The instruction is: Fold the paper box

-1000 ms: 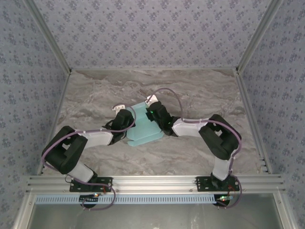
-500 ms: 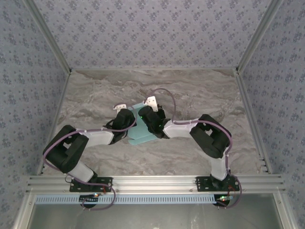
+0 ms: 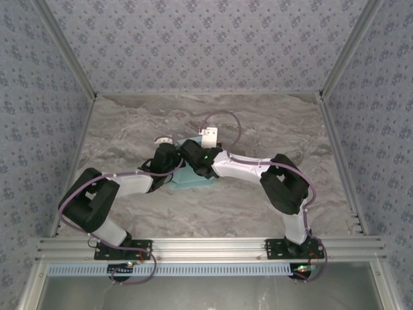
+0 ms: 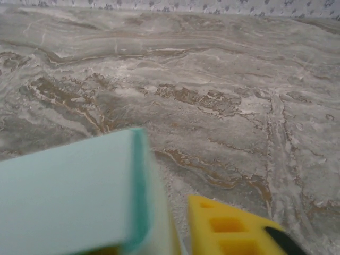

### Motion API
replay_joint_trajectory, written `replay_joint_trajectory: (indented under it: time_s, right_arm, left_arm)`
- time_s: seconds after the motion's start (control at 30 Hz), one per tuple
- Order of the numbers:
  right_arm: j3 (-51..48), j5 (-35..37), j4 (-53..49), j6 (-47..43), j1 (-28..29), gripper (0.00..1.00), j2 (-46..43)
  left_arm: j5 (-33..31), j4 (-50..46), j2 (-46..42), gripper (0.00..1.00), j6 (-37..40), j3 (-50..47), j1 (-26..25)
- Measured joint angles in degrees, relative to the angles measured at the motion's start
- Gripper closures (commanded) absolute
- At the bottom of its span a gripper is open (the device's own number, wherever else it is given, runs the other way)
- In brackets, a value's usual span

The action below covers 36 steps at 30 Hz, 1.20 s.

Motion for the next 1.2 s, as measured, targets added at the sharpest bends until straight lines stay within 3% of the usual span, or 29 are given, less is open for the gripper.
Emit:
replay_joint_trajectory:
  time_s: [0.17, 0.37, 0.63, 0.7, 0.83, 1.0, 1.2]
  right_arm:
    - [-10.4, -5.5, 9.4, -4.1, -1.5, 0.55, -5.1]
    - [-15.7, -16.3, 18.7, -13.3, -3.6, 0.45, -9.1]
    - [-19.7, -28.8, 23.6, -21.8, -5.1, 0.43, -16.0]
    - [-20.7, -31.7, 24.4, -23.8, -5.2, 0.36, -18.1]
    - [-24.3, -37.4, 25.6, -28.4, -5.8, 0.33, -23.3]
    - [-28.3, -49.0, 25.5, -35.5, -11.7, 0.22, -29.5]
    - [-29.0, -69.2, 23.2, -43.6, -21.0, 0.07, -32.3]
  left_arm:
    - [-2.3, -3.2, 0.0, 1.0, -1.0, -0.1, -2.4]
    - [-4.9, -4.6, 0.0, 1.0, -1.9, -0.1, -2.2]
    - [-7.2, -6.3, 0.0, 1.0, -2.0, -0.1, -1.5]
    - [-7.3, -6.8, 0.0, 1.0, -2.0, 0.0, -1.5]
    - [-7.3, -8.2, -0.5, 1.0, -1.6, 0.4, -1.2]
    - [-6.8, -10.1, -3.1, 1.0, -0.8, 0.4, 0.0]
    - [-3.9, -12.1, -6.5, 1.0, 2.4, 1.0, 0.7]
